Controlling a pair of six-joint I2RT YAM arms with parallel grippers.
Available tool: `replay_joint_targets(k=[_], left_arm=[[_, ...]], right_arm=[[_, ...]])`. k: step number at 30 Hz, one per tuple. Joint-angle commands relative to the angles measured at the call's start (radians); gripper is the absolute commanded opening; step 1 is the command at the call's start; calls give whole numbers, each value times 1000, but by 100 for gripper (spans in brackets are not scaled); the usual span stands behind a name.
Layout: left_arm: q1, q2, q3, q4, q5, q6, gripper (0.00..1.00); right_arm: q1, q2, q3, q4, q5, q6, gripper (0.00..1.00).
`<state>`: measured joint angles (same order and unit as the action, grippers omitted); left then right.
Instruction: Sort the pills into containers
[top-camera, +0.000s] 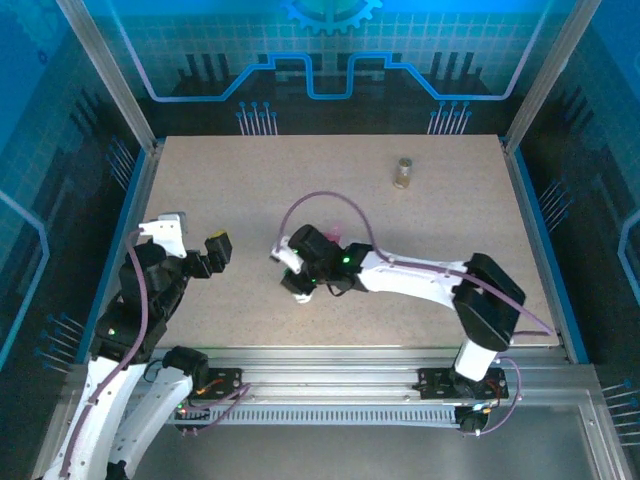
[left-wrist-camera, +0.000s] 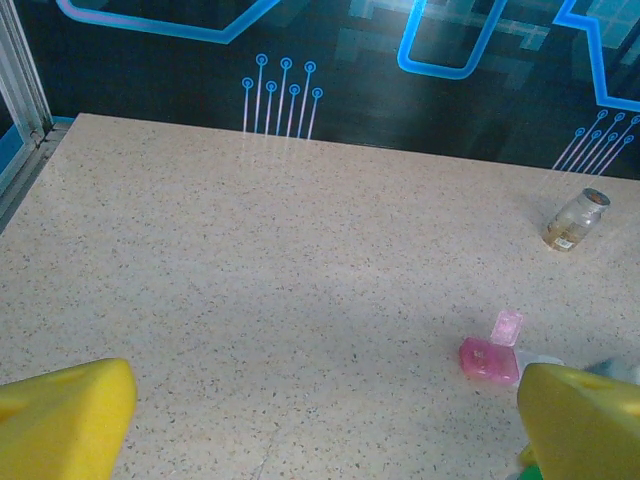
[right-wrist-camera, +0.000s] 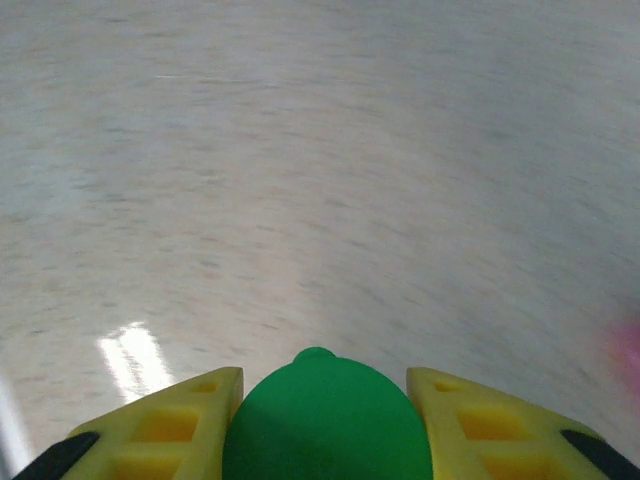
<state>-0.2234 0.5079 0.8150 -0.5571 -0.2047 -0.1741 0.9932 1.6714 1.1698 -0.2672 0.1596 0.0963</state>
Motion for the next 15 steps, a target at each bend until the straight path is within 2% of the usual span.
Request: replay_joint_targets(k=[1,6,10,15], left_arm=[[8,4,3,-1,19,6,98],[7,8,12,-6,32,-2,97],[7,18,22,-10,39,-4,96],[8,22,32,-13,46,-9,95]], right_arm=[[-1,-99,-115,19,284,231,29],[-2,-168,-236,136,444,424,30],[4,-162,-250,152,570,616,29],[33,-95,-150,-106,863,986,30]])
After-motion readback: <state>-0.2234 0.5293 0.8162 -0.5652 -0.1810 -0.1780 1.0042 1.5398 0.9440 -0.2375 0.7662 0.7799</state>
